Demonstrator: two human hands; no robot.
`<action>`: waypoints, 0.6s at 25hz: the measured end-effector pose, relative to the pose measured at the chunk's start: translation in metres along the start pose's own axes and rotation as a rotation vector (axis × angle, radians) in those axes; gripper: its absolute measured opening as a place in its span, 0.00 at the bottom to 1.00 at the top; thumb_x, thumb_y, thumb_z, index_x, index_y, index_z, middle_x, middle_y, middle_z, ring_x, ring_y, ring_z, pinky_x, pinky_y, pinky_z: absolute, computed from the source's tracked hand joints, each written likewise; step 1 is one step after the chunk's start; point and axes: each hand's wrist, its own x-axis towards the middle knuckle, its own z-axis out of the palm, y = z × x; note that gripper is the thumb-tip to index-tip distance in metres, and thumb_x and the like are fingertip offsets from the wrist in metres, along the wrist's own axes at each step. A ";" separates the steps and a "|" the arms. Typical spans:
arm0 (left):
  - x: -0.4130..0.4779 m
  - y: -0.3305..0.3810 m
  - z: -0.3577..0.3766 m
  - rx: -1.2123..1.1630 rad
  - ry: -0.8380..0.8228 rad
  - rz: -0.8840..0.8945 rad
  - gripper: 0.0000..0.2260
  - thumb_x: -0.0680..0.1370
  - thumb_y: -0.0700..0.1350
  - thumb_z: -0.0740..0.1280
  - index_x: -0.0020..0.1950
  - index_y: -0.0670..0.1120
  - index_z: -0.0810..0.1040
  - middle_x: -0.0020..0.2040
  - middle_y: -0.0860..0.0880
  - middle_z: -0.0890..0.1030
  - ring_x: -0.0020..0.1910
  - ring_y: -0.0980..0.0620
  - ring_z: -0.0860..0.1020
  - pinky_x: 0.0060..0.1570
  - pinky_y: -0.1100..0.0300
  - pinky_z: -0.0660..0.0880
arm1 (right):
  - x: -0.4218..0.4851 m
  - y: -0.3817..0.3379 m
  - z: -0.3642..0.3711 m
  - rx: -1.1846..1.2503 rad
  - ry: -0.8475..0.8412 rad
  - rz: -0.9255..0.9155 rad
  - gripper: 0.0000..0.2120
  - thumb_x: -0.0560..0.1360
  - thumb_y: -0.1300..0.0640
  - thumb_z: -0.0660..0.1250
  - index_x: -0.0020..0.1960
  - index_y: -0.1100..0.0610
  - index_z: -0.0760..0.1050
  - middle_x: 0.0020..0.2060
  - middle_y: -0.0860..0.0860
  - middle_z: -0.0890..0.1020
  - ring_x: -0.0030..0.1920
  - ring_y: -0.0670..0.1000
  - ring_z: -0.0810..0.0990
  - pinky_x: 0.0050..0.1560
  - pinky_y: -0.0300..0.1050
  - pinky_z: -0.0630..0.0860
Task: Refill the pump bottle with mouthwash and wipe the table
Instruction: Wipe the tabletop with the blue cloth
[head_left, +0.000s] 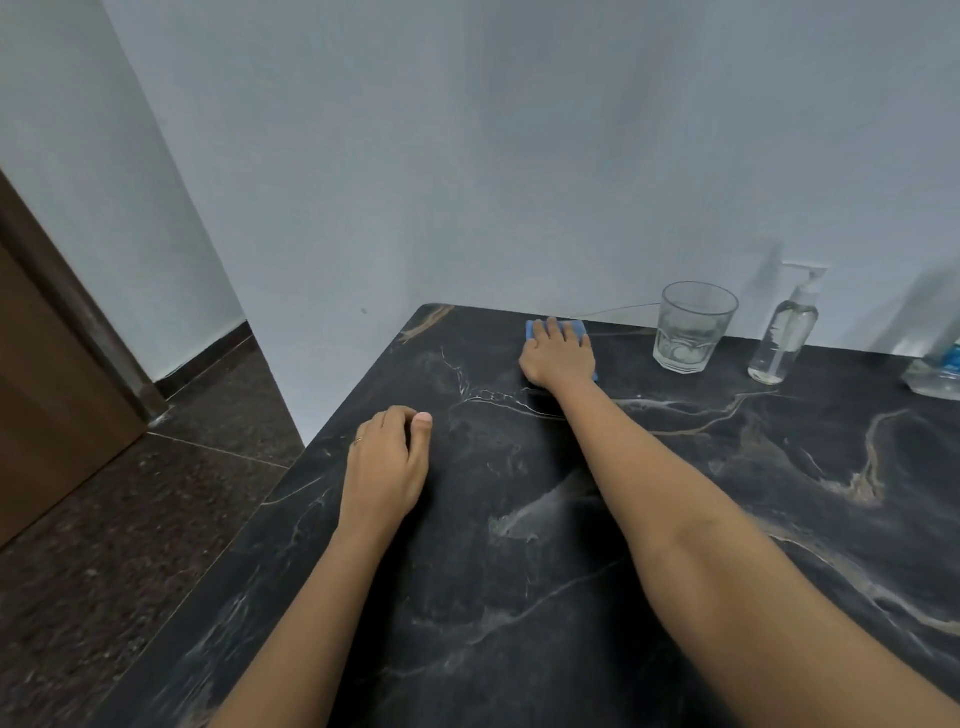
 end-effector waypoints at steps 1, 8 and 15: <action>-0.001 0.001 0.000 -0.021 0.013 -0.010 0.15 0.82 0.54 0.53 0.52 0.47 0.75 0.49 0.53 0.76 0.55 0.50 0.71 0.55 0.54 0.68 | 0.004 -0.011 0.000 -0.009 -0.019 -0.030 0.25 0.82 0.53 0.42 0.78 0.55 0.47 0.78 0.52 0.48 0.78 0.54 0.45 0.76 0.56 0.43; 0.000 -0.001 0.001 -0.079 0.100 -0.098 0.22 0.81 0.57 0.52 0.64 0.43 0.71 0.61 0.46 0.74 0.66 0.45 0.67 0.62 0.52 0.66 | -0.001 -0.115 0.022 -0.069 -0.159 -0.485 0.25 0.82 0.51 0.41 0.79 0.53 0.48 0.78 0.50 0.50 0.78 0.51 0.48 0.76 0.54 0.45; -0.006 0.006 -0.009 -0.187 0.228 -0.135 0.19 0.82 0.52 0.55 0.63 0.39 0.70 0.62 0.43 0.72 0.65 0.46 0.66 0.61 0.59 0.60 | -0.066 -0.078 0.015 -0.105 -0.252 -0.966 0.25 0.83 0.47 0.47 0.78 0.50 0.50 0.78 0.48 0.51 0.78 0.47 0.47 0.77 0.51 0.46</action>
